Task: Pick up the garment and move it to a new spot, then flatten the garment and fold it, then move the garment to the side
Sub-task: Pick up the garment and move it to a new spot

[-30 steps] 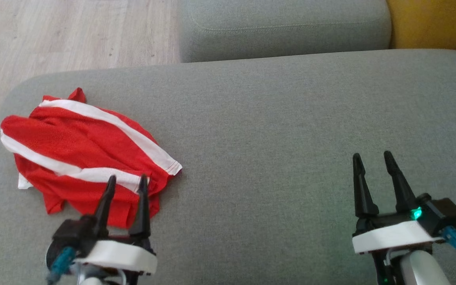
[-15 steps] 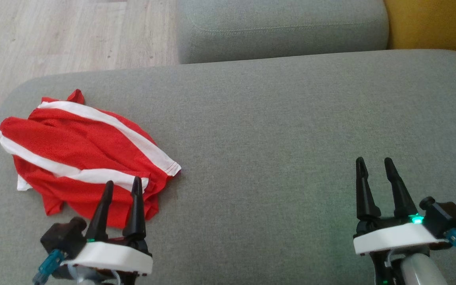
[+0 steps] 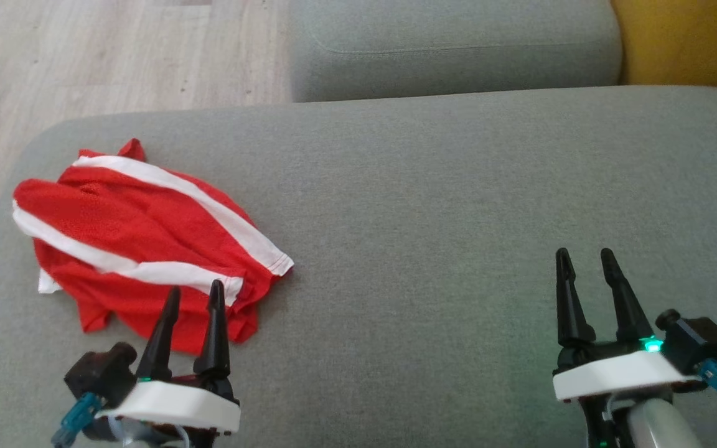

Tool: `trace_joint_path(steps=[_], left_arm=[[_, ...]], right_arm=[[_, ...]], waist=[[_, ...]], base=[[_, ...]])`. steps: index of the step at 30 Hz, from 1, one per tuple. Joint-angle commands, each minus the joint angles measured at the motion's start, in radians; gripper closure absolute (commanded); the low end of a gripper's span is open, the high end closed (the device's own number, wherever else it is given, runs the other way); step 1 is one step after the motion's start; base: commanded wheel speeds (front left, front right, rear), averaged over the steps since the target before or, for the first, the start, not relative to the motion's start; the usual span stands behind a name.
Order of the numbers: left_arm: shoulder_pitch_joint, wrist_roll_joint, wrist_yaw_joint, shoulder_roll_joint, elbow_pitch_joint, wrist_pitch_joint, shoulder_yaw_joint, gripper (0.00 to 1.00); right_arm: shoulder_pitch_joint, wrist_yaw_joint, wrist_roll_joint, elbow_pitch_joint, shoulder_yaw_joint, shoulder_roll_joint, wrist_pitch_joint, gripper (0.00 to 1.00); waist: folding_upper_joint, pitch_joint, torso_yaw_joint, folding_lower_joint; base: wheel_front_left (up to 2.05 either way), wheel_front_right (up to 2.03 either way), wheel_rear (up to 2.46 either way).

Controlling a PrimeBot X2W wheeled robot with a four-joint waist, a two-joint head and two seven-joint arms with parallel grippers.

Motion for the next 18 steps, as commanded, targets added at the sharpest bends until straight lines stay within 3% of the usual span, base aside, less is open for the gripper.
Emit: trace_joint_path(steps=[1, 18], left_arm=[[-0.042, 0.004, 0.002, -0.004, -0.028, -0.012, 0.031, 0.00], [-0.024, 0.037, 0.032, -0.004, -0.030, -0.012, 0.065, 0.00]], right_arm=[[-0.030, -0.001, -0.008, -0.026, 0.027, -0.008, -0.011, 0.00], [-0.013, -0.001, 0.013, -0.010, 0.090, -0.008, -0.011, 0.00]], waist=[[0.0000, -0.004, 0.014, 0.0000], [0.0000, -0.038, 0.174, 0.0000]], base=[[0.00, 0.00, 0.00], [0.00, 0.00, 0.00]])
